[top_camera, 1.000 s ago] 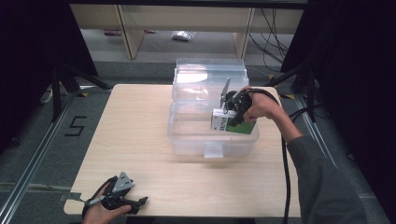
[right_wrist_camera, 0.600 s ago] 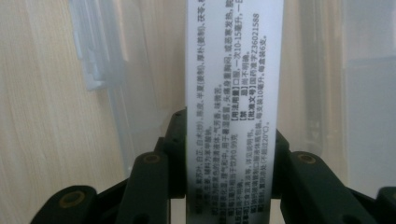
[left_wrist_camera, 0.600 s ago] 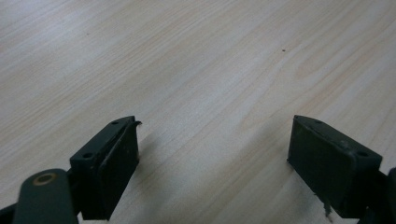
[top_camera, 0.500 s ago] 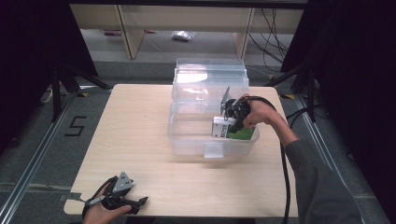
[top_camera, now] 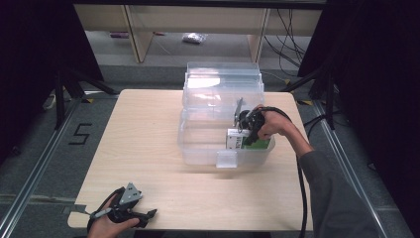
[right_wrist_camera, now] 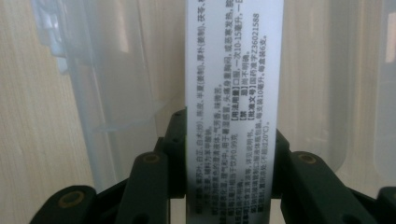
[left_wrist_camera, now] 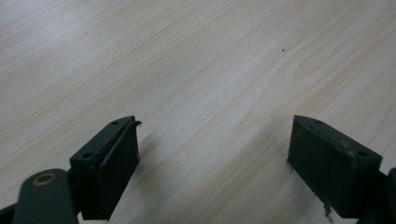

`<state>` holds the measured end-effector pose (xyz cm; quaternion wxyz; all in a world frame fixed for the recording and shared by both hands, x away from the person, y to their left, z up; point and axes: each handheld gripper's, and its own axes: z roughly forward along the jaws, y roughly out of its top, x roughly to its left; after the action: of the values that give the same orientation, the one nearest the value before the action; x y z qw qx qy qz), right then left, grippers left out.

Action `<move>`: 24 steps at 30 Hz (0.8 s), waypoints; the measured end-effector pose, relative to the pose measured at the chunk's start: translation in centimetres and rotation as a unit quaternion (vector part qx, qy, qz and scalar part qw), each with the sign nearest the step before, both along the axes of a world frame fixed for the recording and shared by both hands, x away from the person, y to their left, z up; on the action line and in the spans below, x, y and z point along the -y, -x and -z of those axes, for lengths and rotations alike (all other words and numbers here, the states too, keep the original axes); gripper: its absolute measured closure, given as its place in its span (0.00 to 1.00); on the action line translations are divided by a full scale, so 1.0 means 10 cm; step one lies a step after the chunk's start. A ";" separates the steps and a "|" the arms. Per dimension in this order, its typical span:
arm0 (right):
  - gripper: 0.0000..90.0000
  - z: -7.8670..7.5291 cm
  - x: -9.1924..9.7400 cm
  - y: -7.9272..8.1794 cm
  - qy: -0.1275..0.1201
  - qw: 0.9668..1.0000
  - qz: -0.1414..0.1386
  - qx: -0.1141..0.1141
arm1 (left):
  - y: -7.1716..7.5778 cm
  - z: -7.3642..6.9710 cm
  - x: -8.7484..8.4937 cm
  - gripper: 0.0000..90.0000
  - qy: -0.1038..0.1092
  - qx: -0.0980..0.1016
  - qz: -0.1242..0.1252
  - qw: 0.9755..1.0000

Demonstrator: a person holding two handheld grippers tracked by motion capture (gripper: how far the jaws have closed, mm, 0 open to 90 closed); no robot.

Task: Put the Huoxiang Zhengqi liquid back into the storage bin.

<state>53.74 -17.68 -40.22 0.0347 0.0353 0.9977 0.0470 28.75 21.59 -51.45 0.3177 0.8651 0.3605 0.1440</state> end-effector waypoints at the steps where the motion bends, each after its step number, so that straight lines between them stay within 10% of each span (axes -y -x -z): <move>1: 0.72 0.00 0.01 0.02 0.002 1.000 0.016 0.000 | 0.00 0.01 0.01 0.18 0.006 0.003 -0.008 1.000; 24: 0.65 0.07 0.05 0.05 0.004 1.000 0.008 -0.018 | 0.00 0.02 0.02 0.17 0.011 0.007 -0.010 1.000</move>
<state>53.20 -18.13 -40.87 0.0176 0.0442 0.9980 0.0418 28.77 21.39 -51.66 0.3289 0.8568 0.3680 0.1494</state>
